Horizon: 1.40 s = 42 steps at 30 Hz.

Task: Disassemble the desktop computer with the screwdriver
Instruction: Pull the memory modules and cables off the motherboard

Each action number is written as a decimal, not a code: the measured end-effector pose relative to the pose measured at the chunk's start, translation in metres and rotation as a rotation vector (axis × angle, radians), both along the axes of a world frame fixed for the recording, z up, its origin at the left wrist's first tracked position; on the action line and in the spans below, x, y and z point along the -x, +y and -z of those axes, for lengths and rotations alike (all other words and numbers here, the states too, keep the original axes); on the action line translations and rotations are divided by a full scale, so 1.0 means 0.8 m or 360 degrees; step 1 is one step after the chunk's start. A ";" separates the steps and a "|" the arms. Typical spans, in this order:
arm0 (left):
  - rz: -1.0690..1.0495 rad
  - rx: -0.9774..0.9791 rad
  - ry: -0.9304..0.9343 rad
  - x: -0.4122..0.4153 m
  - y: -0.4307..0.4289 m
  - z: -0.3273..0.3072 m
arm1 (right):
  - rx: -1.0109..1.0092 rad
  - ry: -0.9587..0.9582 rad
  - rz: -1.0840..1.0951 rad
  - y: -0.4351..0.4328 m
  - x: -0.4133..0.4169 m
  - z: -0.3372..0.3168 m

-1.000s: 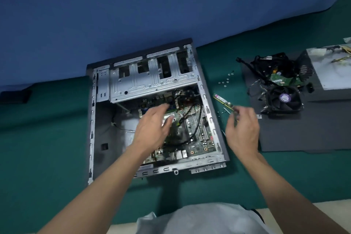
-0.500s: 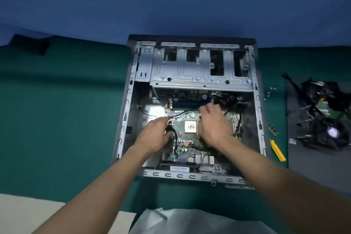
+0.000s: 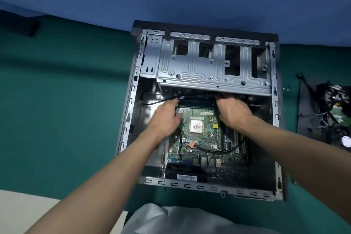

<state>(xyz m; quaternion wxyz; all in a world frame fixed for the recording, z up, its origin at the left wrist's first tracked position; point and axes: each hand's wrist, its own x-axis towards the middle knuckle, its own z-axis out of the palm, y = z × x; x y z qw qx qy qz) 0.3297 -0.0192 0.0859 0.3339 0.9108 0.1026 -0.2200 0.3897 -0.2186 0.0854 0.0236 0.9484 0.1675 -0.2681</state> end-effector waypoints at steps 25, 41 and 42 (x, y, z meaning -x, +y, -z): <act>-0.0115 -0.0179 0.0408 0.054 0.017 -0.005 | 0.0154 -0.0113 0.0244 0.016 0.000 -0.005; 0.0391 -0.0905 0.0557 0.054 0.013 0.034 | -0.0019 -0.0227 -0.1282 0.095 0.098 -0.006; 0.0390 -0.0907 0.0555 0.055 0.013 0.034 | 0.0105 -0.0201 -0.1249 0.099 0.100 -0.009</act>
